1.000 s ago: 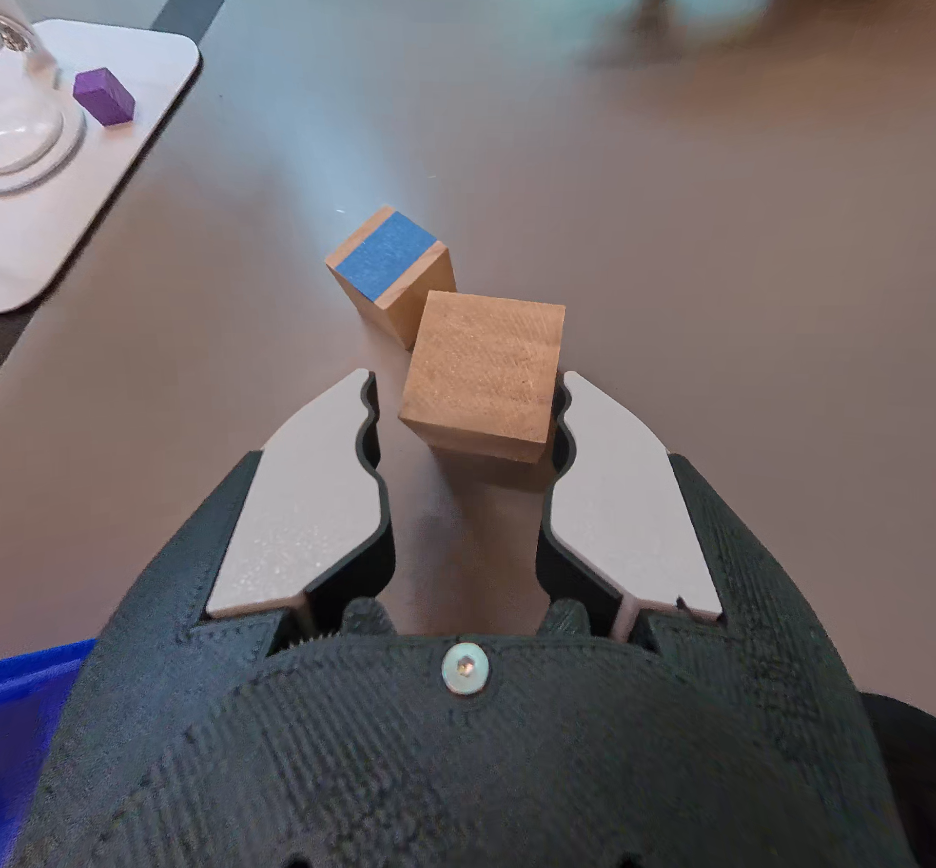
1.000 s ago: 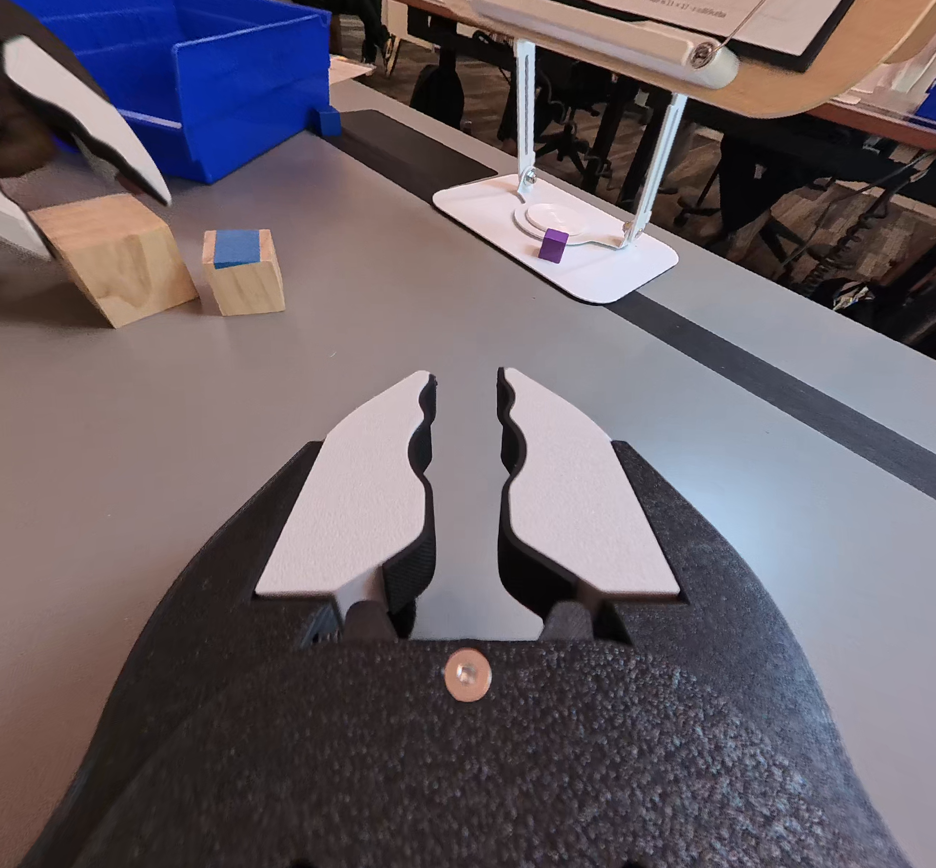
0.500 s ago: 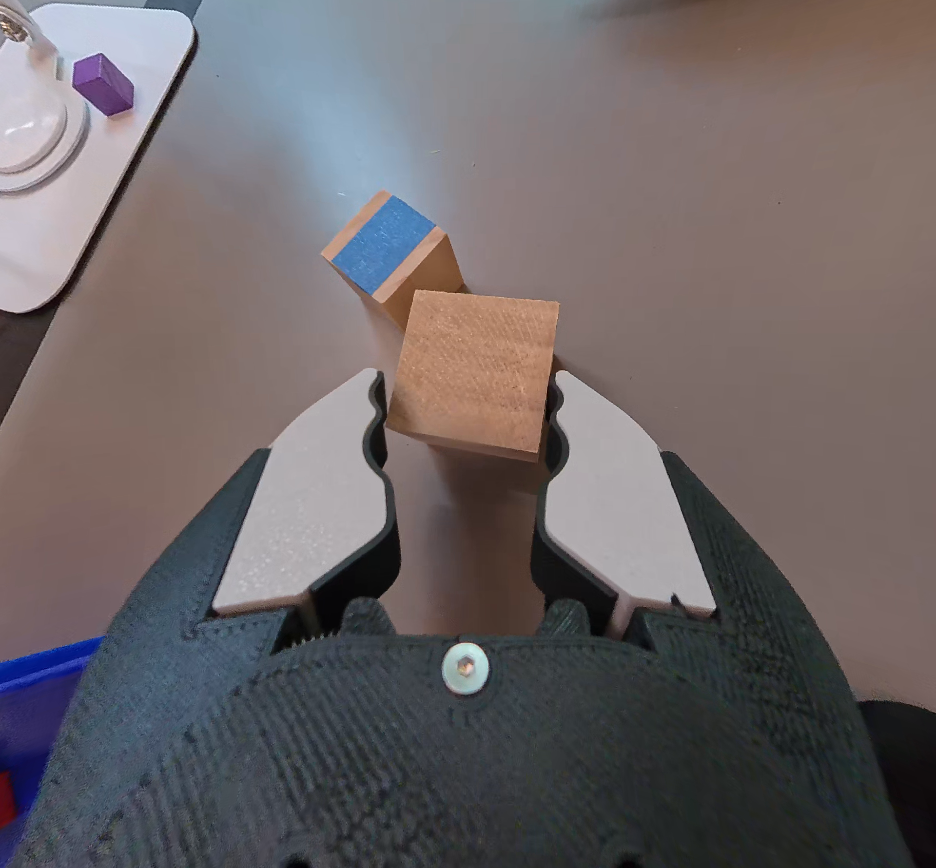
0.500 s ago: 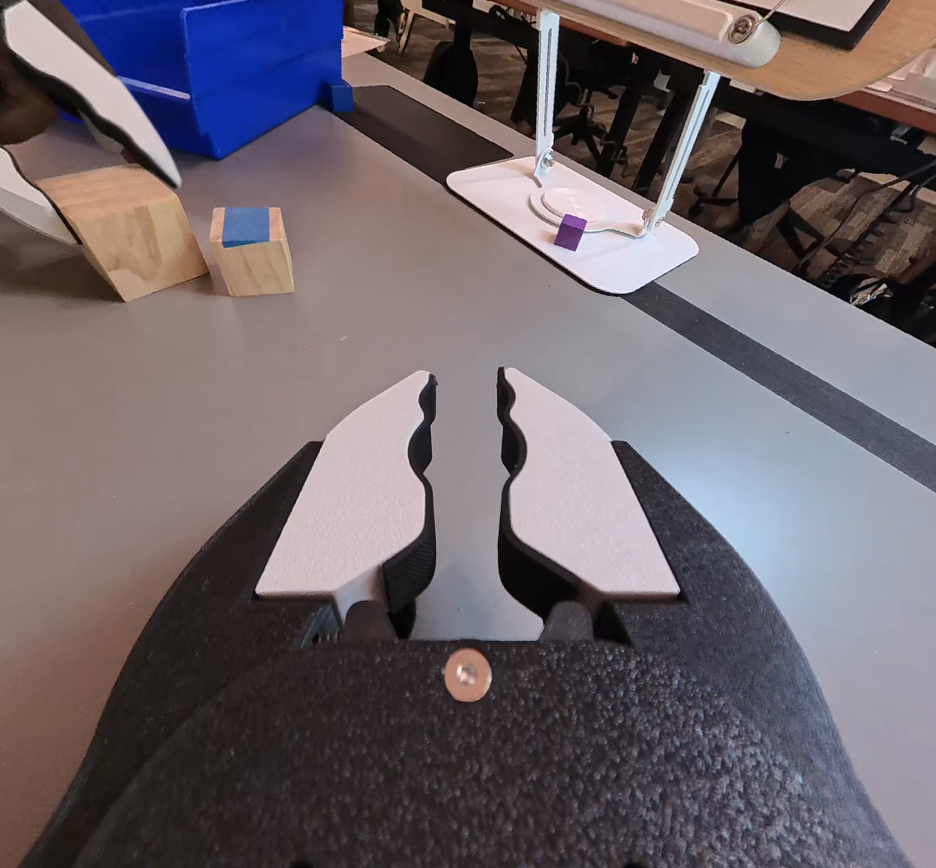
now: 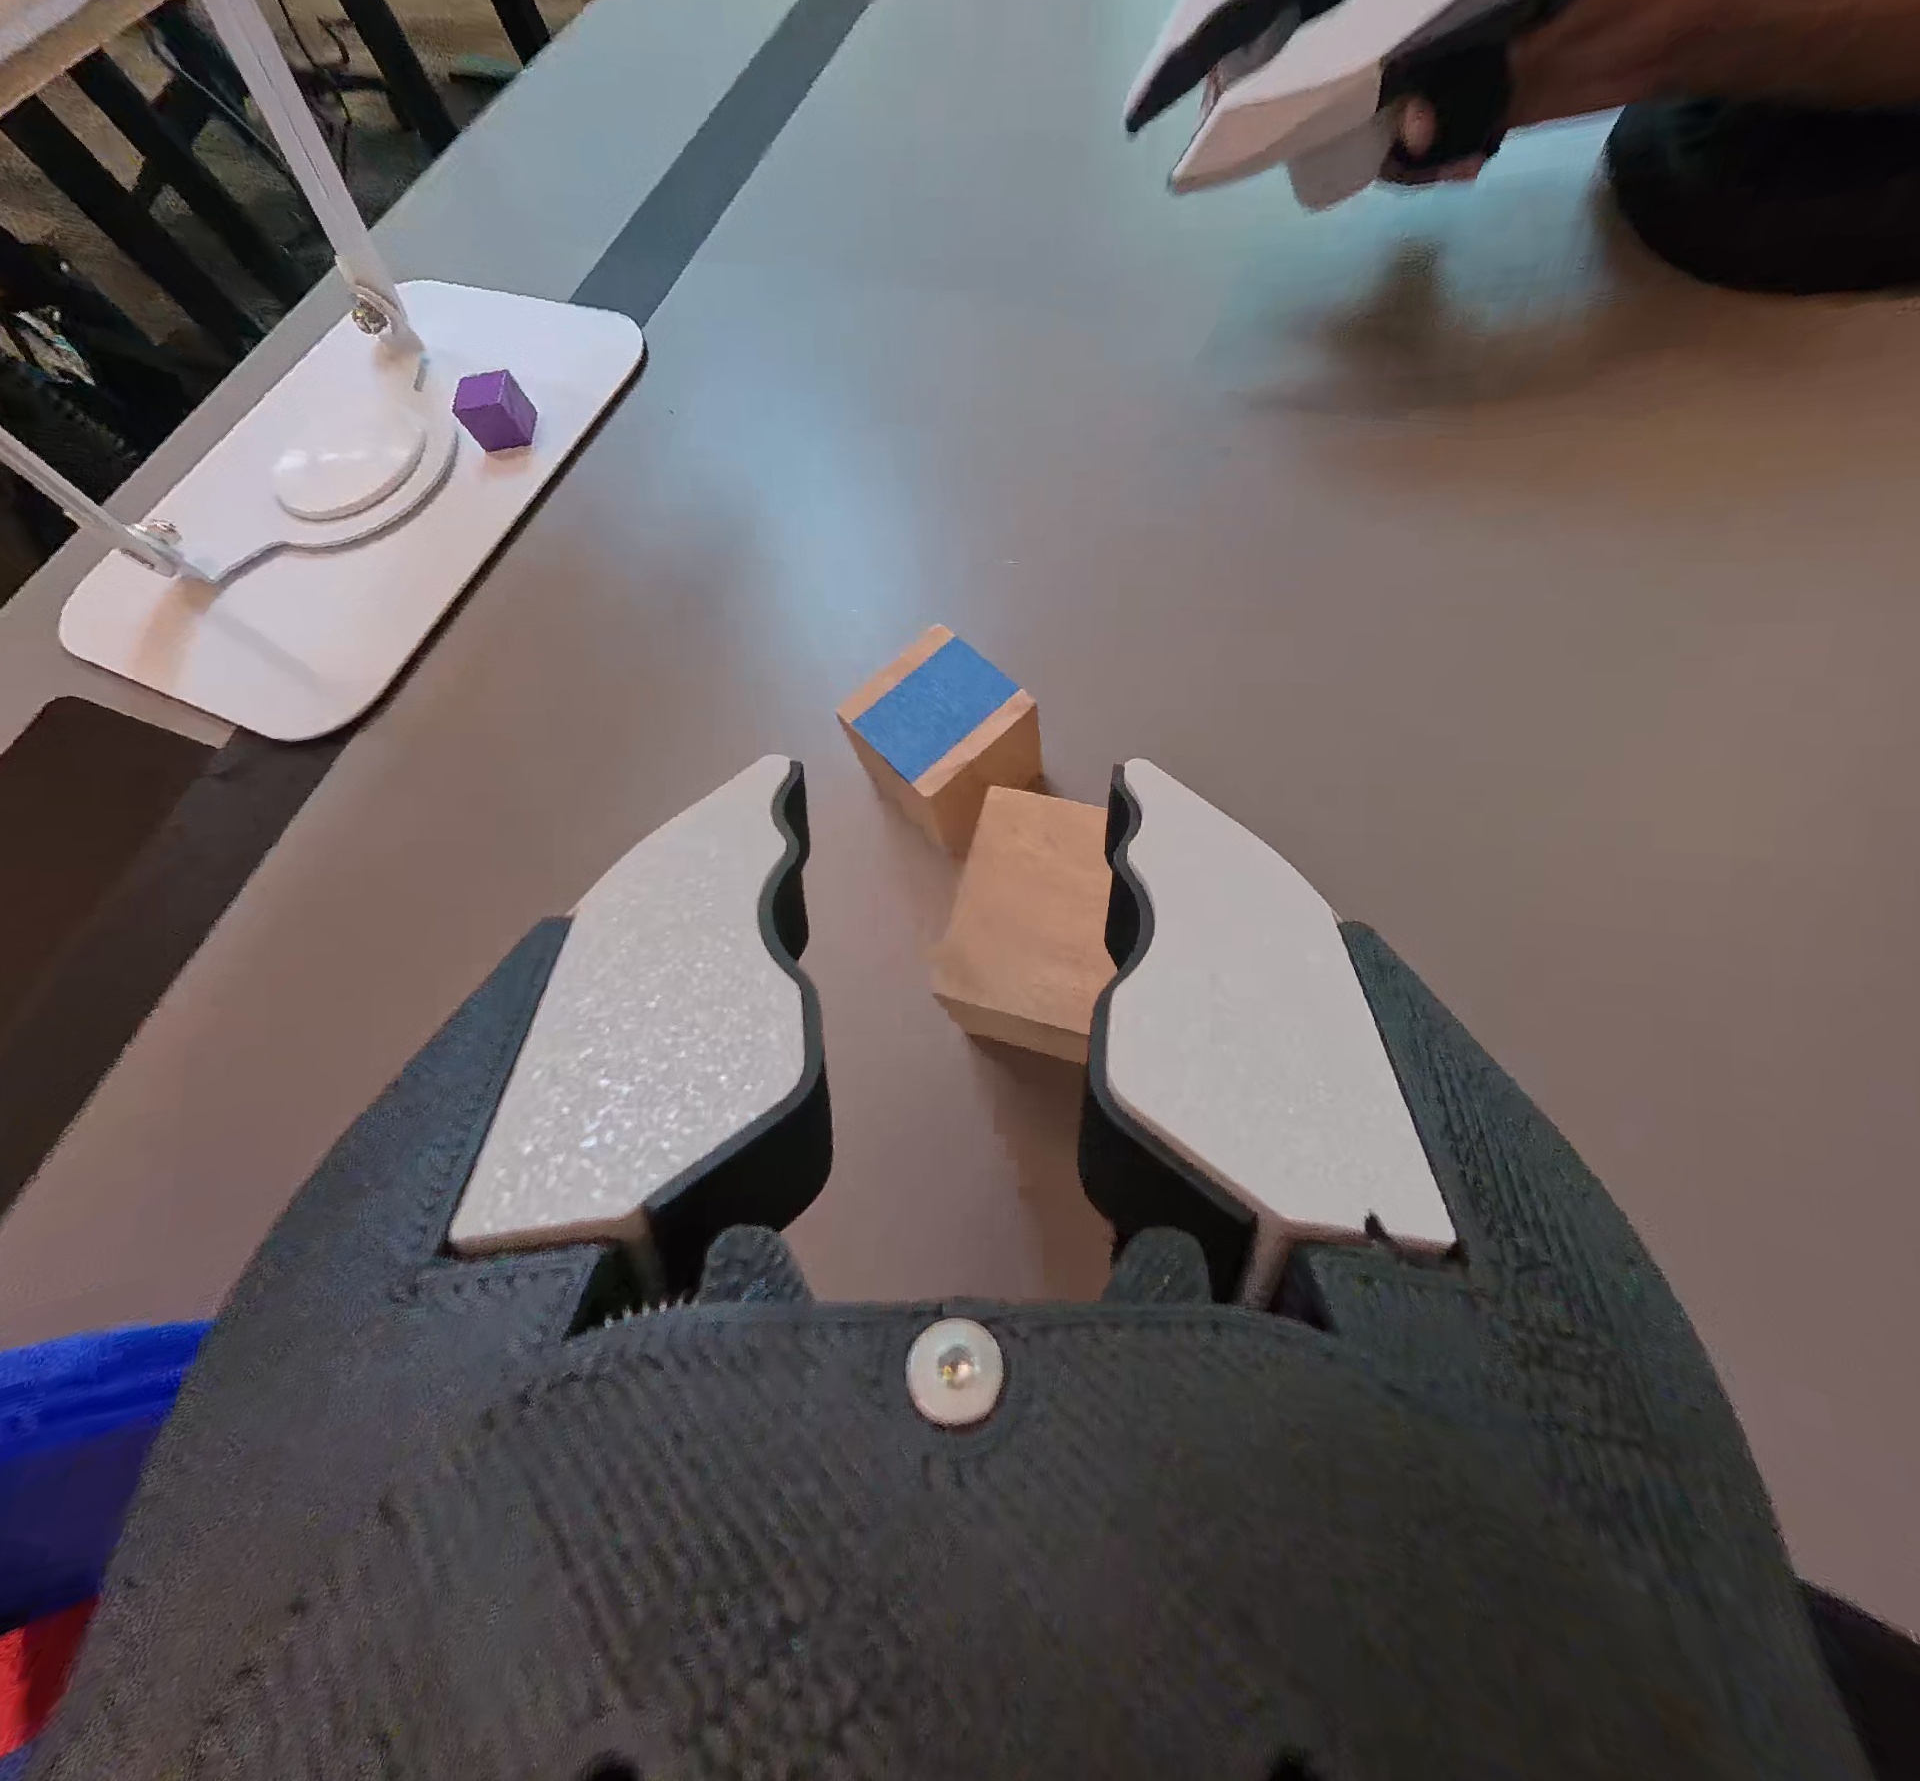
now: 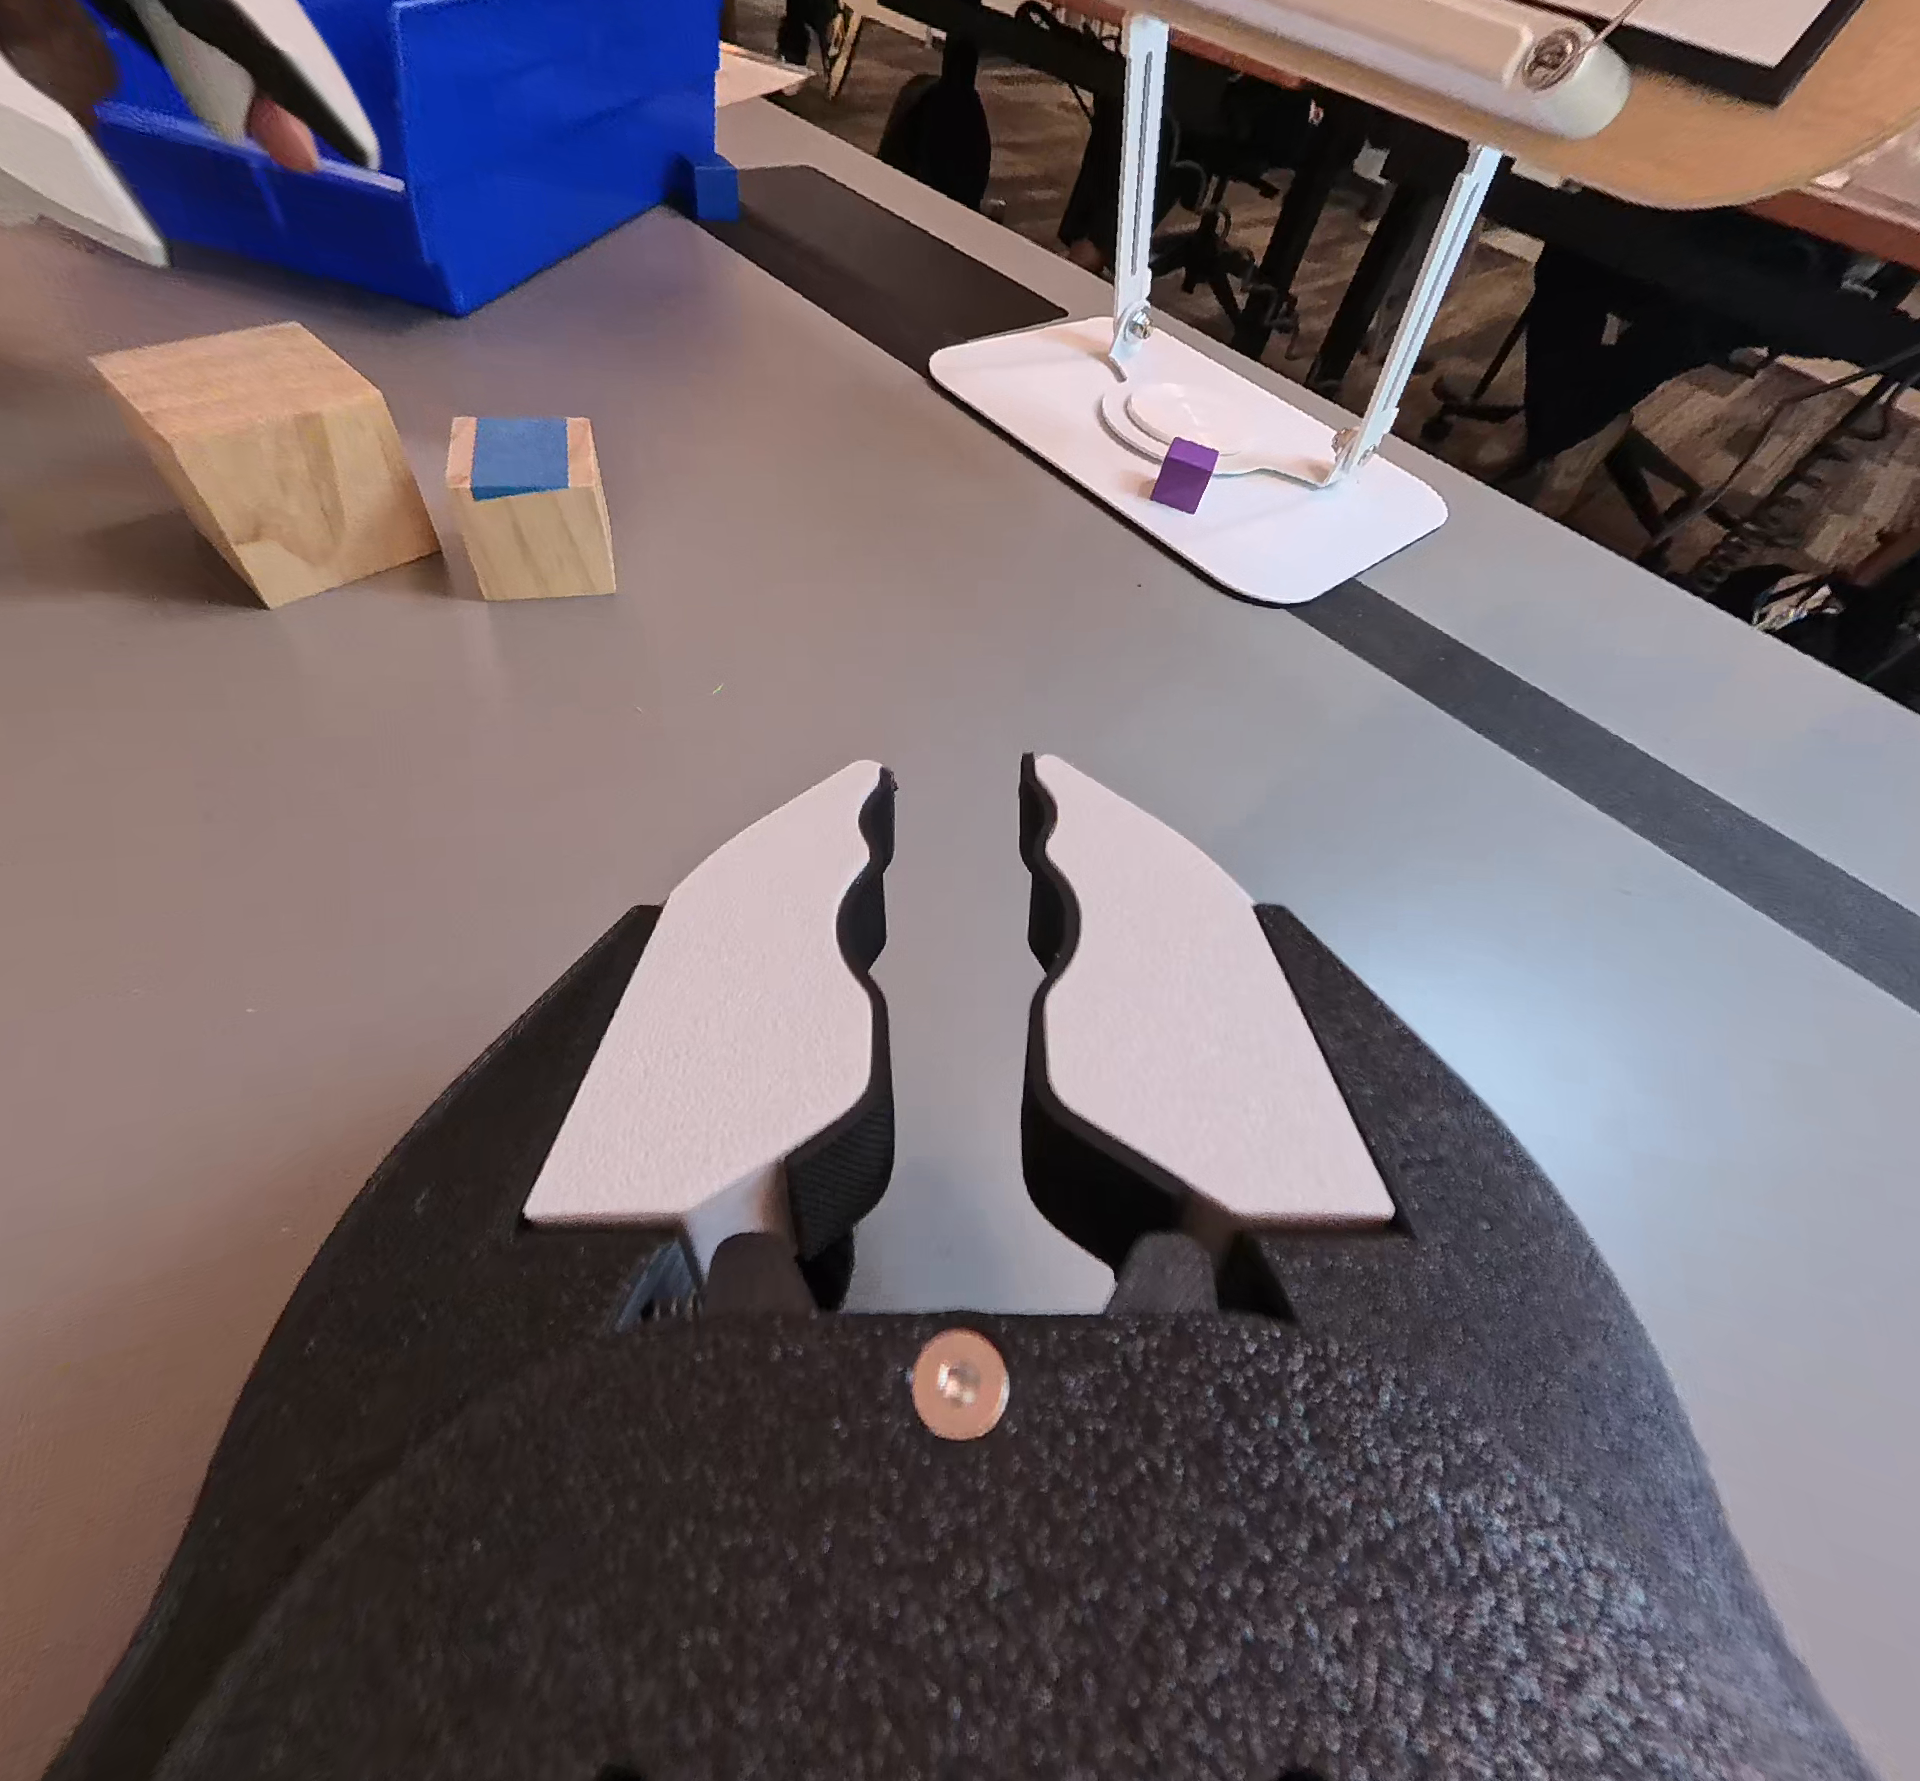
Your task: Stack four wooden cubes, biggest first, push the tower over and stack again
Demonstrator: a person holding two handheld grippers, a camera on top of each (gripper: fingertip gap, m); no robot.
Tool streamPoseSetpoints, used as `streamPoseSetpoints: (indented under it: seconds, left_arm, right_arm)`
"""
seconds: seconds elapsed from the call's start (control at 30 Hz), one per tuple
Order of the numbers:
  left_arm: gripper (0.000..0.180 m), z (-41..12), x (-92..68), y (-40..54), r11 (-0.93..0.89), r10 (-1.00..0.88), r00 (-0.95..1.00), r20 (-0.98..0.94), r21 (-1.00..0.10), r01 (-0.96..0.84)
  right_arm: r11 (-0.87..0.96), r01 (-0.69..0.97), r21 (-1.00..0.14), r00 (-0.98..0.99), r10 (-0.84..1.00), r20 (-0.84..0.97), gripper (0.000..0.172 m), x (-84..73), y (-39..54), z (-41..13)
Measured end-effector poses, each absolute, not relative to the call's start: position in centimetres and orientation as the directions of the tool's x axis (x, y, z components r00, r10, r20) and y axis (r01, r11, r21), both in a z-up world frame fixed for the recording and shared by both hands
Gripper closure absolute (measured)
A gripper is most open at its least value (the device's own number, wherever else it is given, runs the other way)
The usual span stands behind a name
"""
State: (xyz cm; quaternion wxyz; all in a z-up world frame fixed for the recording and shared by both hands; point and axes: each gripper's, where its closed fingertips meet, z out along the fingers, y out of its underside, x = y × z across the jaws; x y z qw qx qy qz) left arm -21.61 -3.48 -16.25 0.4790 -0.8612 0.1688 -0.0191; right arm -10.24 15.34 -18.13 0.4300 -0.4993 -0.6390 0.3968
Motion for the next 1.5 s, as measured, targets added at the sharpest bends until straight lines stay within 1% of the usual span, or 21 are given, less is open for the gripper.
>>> streamPoseSetpoints:
  seconds: [0.1,0.17,0.33,0.47,0.6,0.67,0.77,0.87,0.97,1.07,1.13,1.23,1.33,1.5]
  left_arm:
    - [0.125,-17.0,-22.0,-2.2,-0.585,-0.401,0.897,-0.188,-0.7,-0.409]
    - [0.125,-17.4,-22.2,-1.2,-0.632,-0.481,0.849,-0.217,-0.586,-0.508]
    - [0.126,-18.4,-20.8,0.8,-0.63,-0.685,0.709,-0.168,-0.351,-0.692]
    - [0.125,-20.2,-20.4,1.3,-0.619,-0.761,0.641,-0.102,-0.182,-0.764]
    - [0.124,-22.6,-21.1,0.8,-0.619,-0.783,0.62,-0.051,-0.03,-0.785]
    - [0.133,-23.6,-22.1,0.7,-0.61,-0.791,0.607,-0.076,0.04,-0.791]
    - [0.134,-22.8,-22.3,1.0,-0.622,-0.78,0.616,-0.108,0.042,-0.781]
    - [0.134,-20.0,-22.1,1.3,-0.67,-0.731,0.668,-0.139,-0.039,-0.742]
    - [0.134,-17.0,-21.9,0.2,-0.703,-0.694,0.705,-0.146,-0.074,-0.707]
    - [0.134,-15.4,-21.2,-1.7,-0.734,-0.664,0.739,-0.114,-0.087,-0.673]
    - [0.134,-15.2,-20.9,-3.1,-0.748,-0.653,0.751,-0.096,-0.077,-0.66]
    - [0.134,-15.5,-20.3,-4.9,-0.757,-0.648,0.758,-0.071,-0.051,-0.652]
    - [0.134,-15.8,-19.8,-6.1,-0.756,-0.651,0.757,-0.063,-0.038,-0.653]
    - [0.134,-16.1,-19.4,-7.0,-0.765,-0.64,0.765,-0.067,-0.033,-0.643]
  right_arm:
    - [0.166,0.303,-0.938,-0.128,0.983,0.133,0.149,-10.3,15.5,-18.3]
    - [0.165,0.302,-0.939,-0.121,0.984,0.134,0.149,-10.2,15.7,-18.3]
    - [0.16,0.293,-0.943,-0.107,0.985,0.134,0.149,-10.0,16.2,-17.8]
    - [0.16,0.29,-0.944,-0.108,0.985,0.134,0.149,-9.9,16.4,-17.7]
    - [0.17,0.26,-0.95,-0.118,0.983,0.144,0.149,-9.8,16.2,-16.9]
    - [0.171,0.246,-0.954,-0.121,0.982,0.145,0.149,-9.7,16.1,-16.4]
    - [0.175,0.241,-0.954,-0.115,0.982,0.151,0.149,-9.6,16.2,-16.2]
    - [0.168,0.248,-0.954,-0.095,0.984,0.149,0.149,-9.6,16.5,-16.2]
    - [0.148,0.252,-0.956,-0.081,0.988,0.132,0.148,-9.7,16.8,-16.4]
    - [0.137,0.255,-0.957,-0.081,0.989,0.12,0.146,-9.7,16.8,-16.6]
    - [0.134,0.252,-0.958,-0.094,0.989,0.113,0.143,-9.8,16.5,-16.6]
    - [0.139,0.252,-0.958,-0.148,0.984,0.104,0.132,-9.7,15.6,-16.7]
    - [0.186,0.239,-0.953,-0.231,0.964,0.13,0.121,-9.4,14.4,-16.5]
    - [0.226,0.267,-0.937,-0.323,0.937,0.134,0.095,-9.0,12.9,-17.0]
